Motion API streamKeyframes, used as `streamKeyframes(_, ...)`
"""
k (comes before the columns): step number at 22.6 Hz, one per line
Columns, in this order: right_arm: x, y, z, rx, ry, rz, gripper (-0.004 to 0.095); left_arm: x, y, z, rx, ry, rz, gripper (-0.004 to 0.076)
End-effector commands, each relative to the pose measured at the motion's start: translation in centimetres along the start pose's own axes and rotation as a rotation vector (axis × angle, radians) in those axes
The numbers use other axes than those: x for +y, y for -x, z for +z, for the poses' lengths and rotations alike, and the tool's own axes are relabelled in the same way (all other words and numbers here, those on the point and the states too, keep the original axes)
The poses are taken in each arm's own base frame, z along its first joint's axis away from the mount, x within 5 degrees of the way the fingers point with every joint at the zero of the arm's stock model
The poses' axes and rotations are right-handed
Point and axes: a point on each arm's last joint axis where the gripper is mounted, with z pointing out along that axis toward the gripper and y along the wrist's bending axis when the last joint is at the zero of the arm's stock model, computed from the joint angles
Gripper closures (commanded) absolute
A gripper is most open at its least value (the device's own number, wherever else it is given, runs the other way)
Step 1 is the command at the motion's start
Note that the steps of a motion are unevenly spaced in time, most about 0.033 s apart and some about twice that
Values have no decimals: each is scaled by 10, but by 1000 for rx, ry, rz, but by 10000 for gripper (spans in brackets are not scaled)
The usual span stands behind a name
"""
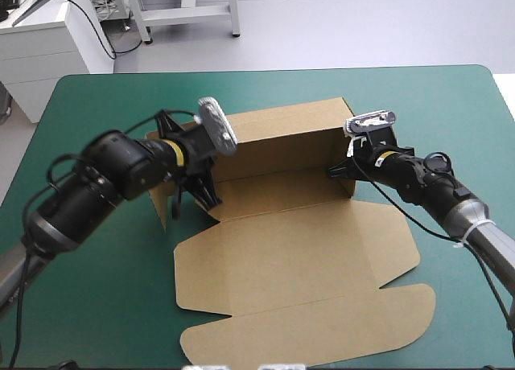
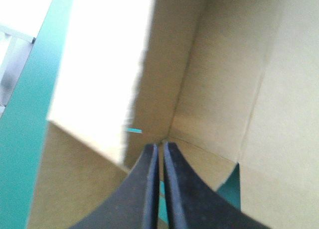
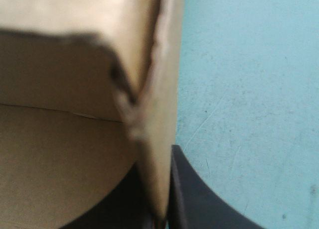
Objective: Fold the box
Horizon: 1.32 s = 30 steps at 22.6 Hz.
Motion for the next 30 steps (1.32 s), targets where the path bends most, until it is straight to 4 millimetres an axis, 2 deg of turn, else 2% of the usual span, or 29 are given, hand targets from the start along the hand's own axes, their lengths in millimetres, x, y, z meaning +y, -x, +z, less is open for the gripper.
streamKeyframes(1,-1,21,-17,-117,-6,8,927,50,0,-37,-161,68,-247,714)
streamKeyframes(2,-1,20,-17,-99,-4,8,927,74,-14,-45,-191,83,-399,713)
streamKeyframes(5,0,18,-17,-74,0,8,927,111,-52,-51,-205,95,-658,718)
streamKeyframes(7,0,17,-17,-67,1,8,927,136,-95,-53,-191,77,-892,718)
streamKeyframes(8,0,17,-17,-62,2,8,927,140,-106,-54,-191,69,-947,718)
streamKeyframes(9,0,16,-17,-56,3,8,927,145,-129,-52,-179,61,-1050,718)
streamKeyframes(10,0,15,-16,-52,3,8,927,146,-139,-50,-173,63,-1087,718)
streamKeyframes(13,0,15,-16,-51,3,8,927,143,-188,-34,-141,60,-1290,718)
streamKeyframes(14,0,15,-16,-50,3,8,927,141,-198,-28,-145,64,-1341,718)
streamKeyframes(19,0,15,-17,-40,-2,-12,927,126,-223,-6,-78,68,-1416,717)
streamKeyframes(22,0,22,-23,9,-5,-24,923,124,-227,-1,-73,82,-1431,717)
streamKeyframes(26,-1,39,-39,85,-33,-8,923,127,-227,-2,-108,106,-1444,717)
streamKeyframes(30,-2,63,-61,83,-61,29,923,127,-227,-2,-113,112,-1445,717)
